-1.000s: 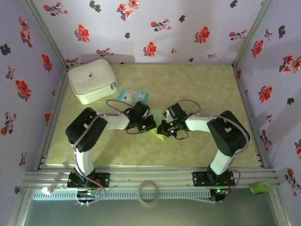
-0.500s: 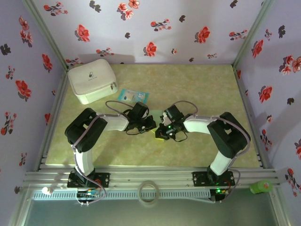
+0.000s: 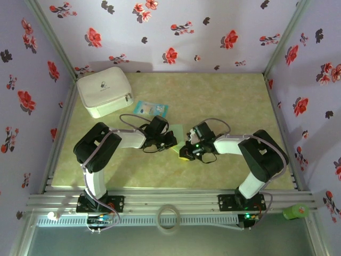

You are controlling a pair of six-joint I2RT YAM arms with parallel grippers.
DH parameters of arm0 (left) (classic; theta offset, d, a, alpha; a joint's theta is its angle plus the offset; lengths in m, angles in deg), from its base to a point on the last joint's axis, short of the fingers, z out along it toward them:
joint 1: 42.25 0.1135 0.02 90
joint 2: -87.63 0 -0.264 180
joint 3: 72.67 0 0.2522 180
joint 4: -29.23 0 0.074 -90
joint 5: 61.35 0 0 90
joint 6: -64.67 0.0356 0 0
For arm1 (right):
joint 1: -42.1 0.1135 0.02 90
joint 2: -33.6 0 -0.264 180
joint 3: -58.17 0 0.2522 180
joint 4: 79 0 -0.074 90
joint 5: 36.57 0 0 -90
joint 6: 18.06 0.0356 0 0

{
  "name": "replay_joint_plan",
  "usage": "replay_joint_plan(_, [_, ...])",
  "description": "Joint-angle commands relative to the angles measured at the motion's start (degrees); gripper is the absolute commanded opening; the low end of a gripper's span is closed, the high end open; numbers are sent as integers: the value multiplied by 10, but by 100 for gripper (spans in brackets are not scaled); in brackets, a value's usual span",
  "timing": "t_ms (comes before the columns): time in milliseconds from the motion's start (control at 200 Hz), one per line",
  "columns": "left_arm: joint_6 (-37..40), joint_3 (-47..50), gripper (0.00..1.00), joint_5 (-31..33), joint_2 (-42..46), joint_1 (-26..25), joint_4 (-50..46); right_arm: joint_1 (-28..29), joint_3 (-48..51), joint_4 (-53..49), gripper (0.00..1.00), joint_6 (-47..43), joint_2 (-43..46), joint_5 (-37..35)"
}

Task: Fold a paper plane with a square sheet of paper (pick it up from the middle)
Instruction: Third fold the triangle at the center of the table.

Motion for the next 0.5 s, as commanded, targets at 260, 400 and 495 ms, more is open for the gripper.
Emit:
replay_joint_plan(260, [13,23,0,28,-17,5,-52,-1,-61,-7,7,25,-41,-30])
replay_joint_plan(400, [13,23,0,29,-16,5,-50,-7,-59,-27,7,13,-63,-54])
replay_joint_plan(495, [13,23,0,29,-15,5,-51,-10,-34,-19,7,11,-72,-52])
